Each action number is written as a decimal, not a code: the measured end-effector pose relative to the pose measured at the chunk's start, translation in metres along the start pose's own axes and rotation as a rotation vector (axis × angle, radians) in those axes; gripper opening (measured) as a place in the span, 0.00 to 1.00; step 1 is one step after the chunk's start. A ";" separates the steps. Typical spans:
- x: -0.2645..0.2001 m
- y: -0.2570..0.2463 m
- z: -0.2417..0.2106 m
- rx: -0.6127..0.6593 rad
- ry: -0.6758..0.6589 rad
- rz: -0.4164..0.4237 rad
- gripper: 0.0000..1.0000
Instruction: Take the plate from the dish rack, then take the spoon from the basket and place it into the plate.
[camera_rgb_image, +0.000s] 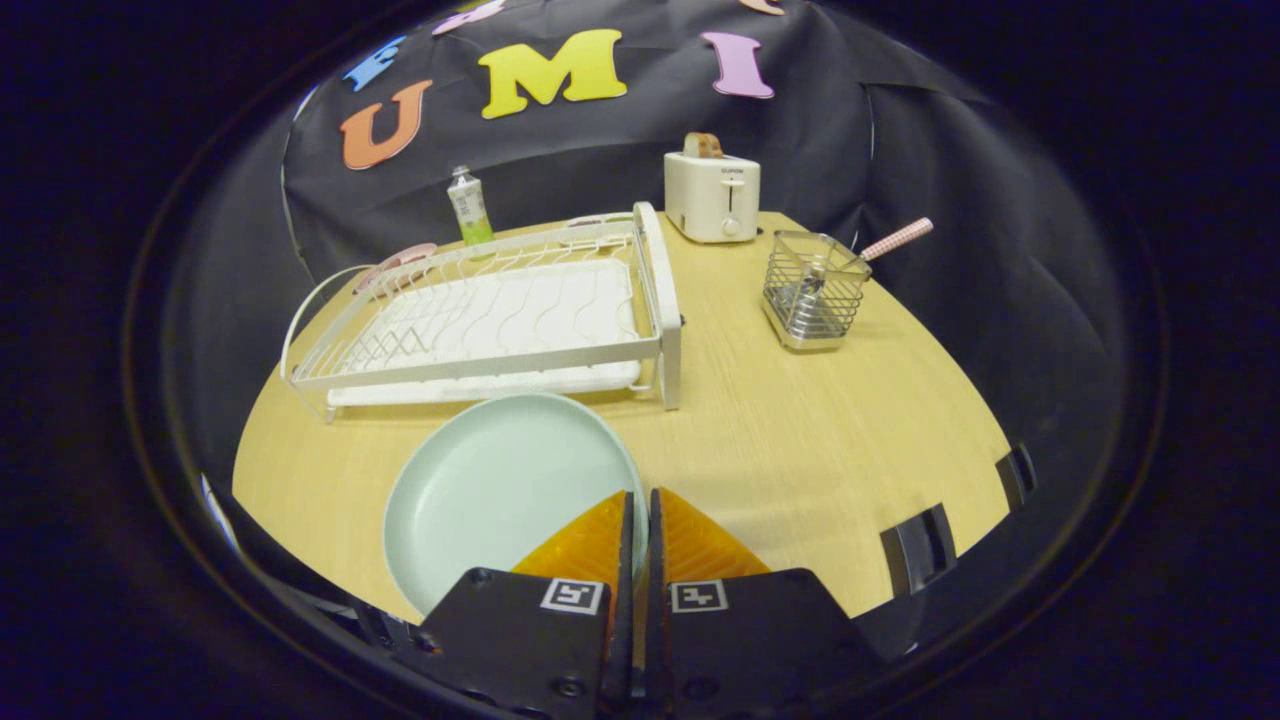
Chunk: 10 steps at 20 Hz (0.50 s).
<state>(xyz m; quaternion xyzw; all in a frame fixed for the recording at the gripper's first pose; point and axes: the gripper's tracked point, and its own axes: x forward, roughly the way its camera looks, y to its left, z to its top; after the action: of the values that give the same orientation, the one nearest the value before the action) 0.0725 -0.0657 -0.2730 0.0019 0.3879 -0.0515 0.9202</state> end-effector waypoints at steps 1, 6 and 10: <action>0.001 -0.003 0.003 0.005 -0.014 0.018 0.12; -0.015 -0.041 0.032 0.031 -0.166 0.022 0.96; -0.030 -0.078 0.063 0.048 -0.285 0.021 0.96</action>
<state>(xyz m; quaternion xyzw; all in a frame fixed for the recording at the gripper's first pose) 0.0897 -0.1438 -0.2047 0.0206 0.2520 -0.0512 0.9661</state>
